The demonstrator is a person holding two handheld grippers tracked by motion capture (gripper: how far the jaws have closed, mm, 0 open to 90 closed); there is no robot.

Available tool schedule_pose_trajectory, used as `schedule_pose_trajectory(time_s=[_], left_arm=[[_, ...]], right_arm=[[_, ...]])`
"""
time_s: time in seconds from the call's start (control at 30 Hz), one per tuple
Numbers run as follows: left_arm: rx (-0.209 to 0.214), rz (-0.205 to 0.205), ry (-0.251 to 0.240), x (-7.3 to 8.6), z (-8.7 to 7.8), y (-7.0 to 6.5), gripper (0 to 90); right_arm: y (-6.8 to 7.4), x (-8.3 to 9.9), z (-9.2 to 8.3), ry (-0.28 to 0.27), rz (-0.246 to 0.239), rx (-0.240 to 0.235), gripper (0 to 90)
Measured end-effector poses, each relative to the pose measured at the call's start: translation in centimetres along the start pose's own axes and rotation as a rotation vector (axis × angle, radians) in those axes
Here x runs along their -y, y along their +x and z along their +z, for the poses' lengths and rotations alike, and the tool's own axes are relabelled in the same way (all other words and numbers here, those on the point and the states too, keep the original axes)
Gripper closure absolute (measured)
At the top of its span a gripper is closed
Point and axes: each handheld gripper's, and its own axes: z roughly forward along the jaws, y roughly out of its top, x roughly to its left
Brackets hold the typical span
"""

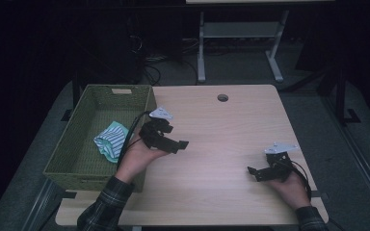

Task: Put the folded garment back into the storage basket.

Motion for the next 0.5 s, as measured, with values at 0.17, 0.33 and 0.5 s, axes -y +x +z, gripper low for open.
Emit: schedule_pose_trajectory(time_s=[0.17,0.33,0.5], left_arm=[[0.013,0.009,0.016,0.4,1.9,-0.9,14.7],[0.028,0.021,0.039,1.0,3.8,-1.8,14.7],[0.024,0.032,0.068,1.6,5.5,-2.2,14.7]], right_arm=[[0.0,0.0,0.0,0.001,0.0,0.0,1.4],[0.0,0.0,0.0,0.0,-0.002,0.0,1.4],[0.0,0.0,0.0,0.0,-0.003,0.0,1.4]])
